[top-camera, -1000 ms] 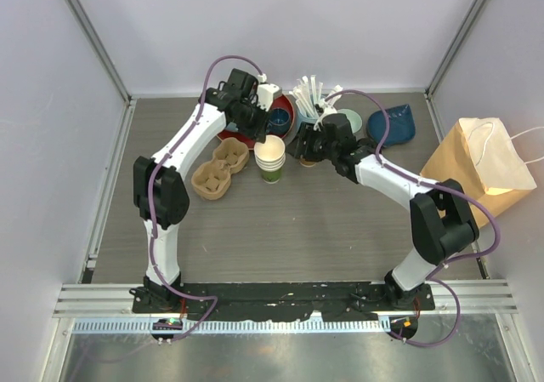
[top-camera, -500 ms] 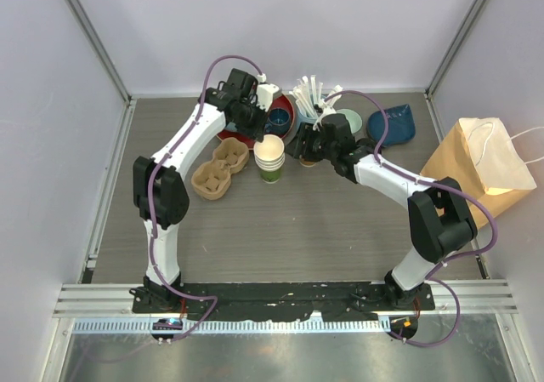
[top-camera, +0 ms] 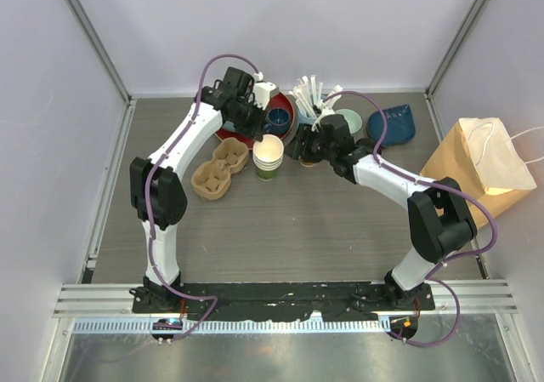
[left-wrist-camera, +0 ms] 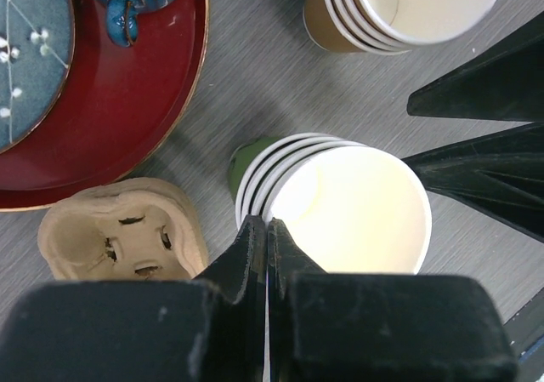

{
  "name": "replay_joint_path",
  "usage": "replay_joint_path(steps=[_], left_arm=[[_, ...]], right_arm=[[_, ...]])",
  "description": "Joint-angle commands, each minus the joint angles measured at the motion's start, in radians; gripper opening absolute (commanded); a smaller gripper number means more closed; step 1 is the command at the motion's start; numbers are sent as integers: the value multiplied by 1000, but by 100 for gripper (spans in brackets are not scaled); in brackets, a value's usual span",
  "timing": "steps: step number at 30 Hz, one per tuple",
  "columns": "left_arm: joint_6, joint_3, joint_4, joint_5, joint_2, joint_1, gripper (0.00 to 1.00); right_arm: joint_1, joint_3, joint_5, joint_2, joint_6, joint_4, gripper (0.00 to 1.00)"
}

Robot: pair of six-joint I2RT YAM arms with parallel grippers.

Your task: Pack the takeout coffee

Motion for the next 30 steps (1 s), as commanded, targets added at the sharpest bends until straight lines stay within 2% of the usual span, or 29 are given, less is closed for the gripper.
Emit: replay_joint_path(steps=[1,8,15,22,30], left_arm=[[-30,52,13,76,-62,7,0],[-49,52,7,107,-51,9,0],[-103,53,32,127,-57,46,0],[-132,64,41,125,-85,50,0],[-155,154,3,133,-143,86,0]], right_arm=[[19,38,-8,-25,-12,9,53],[20,47,-13,-51,-21,-10,54],[19,73,110,-143,-90,-140,56],[19,98,128,-169,-127,-197,57],[17,153,177,-217,-194,-263,60]])
